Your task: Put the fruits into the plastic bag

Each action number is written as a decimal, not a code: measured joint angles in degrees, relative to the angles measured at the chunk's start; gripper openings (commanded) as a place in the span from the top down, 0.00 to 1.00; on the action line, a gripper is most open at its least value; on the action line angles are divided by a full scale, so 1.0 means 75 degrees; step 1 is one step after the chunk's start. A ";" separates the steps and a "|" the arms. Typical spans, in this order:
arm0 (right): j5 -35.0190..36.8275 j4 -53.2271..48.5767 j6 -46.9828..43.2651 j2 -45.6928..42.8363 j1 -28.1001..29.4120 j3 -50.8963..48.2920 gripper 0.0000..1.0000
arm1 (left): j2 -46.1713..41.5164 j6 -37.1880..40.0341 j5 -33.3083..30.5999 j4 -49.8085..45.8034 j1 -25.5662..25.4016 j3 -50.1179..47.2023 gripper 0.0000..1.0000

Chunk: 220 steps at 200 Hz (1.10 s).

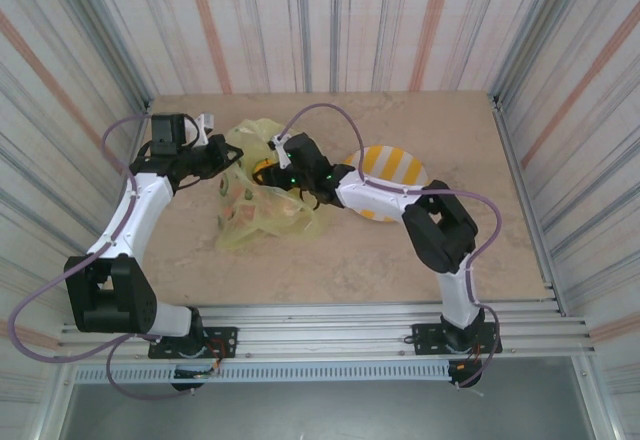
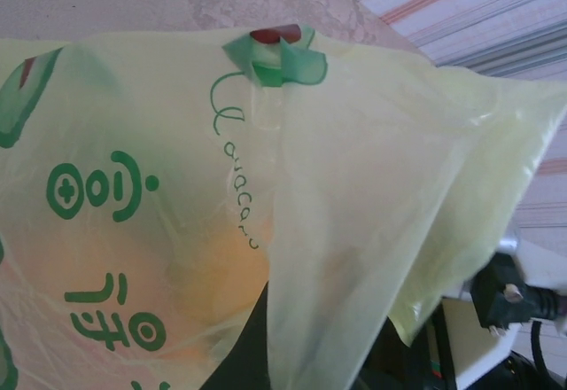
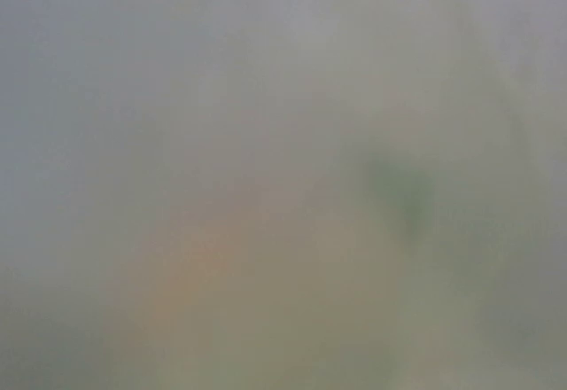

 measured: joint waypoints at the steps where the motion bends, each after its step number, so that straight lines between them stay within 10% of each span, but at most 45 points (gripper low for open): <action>1: 0.0003 0.0009 0.0012 0.0012 0.0000 0.0012 0.28 | 0.0000 0.0000 0.0000 0.0003 0.0000 0.0000 1.00; 220: 0.0108 0.0289 0.1157 0.0542 0.0064 0.0353 0.05 | -0.0003 0.0000 0.0000 0.0003 0.0000 0.0000 1.00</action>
